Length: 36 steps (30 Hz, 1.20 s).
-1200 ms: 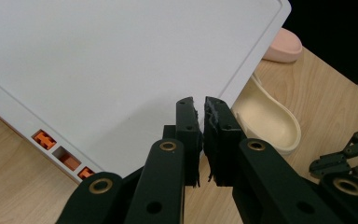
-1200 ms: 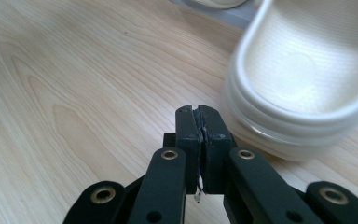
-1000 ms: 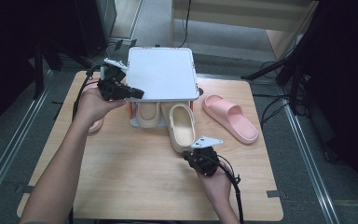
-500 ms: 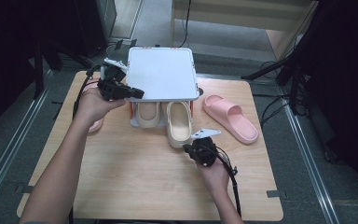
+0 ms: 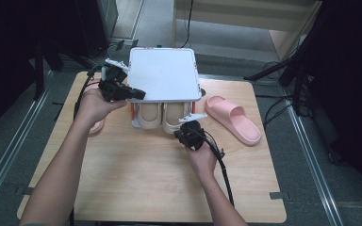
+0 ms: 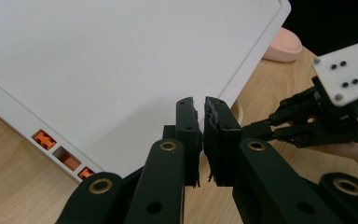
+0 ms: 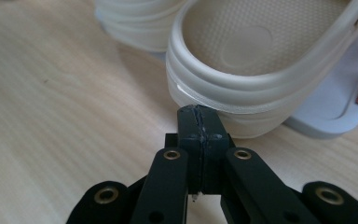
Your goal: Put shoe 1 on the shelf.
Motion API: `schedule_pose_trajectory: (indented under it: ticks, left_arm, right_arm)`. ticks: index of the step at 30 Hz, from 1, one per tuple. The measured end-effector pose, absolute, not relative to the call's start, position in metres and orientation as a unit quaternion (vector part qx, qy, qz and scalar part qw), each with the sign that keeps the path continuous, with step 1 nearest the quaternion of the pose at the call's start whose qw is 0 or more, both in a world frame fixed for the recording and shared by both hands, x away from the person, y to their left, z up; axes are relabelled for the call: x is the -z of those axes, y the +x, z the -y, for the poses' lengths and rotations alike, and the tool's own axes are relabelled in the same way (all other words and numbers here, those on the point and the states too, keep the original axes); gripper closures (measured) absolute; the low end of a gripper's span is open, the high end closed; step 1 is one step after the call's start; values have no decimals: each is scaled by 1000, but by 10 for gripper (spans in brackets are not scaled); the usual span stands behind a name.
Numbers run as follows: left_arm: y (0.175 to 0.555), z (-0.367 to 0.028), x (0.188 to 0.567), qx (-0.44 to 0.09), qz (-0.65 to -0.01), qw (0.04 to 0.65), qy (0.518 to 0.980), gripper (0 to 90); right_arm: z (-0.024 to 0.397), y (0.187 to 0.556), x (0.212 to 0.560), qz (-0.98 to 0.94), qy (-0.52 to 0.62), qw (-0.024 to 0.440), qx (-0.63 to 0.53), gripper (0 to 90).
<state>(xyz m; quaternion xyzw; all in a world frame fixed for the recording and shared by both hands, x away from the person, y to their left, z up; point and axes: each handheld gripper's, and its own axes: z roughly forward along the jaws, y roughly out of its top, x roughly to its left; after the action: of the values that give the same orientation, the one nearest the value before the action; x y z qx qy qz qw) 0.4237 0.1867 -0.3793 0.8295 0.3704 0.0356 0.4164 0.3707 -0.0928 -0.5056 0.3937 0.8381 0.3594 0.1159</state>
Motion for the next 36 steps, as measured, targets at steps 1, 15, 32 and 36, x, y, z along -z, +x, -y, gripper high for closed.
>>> schedule_pose_trajectory:
  ticks: [1, 15, 32, 36]
  left_arm:
    - [424, -187, 379, -36, -371, 416, 829, 842]
    - [423, -187, 378, -38, -380, 413, 826, 819]
    - [389, -214, 357, -65, -415, 427, 800, 422]
    - [382, -227, 361, -67, -429, 426, 794, 418]
  right_arm:
    - [93, 374, 506, -837, 398, 117, -358, 900]
    - [102, 373, 504, -822, 407, 101, -385, 879]
    - [163, 316, 466, -834, 363, 62, -411, 566]
    - [176, 314, 460, -829, 359, 65, -423, 550]
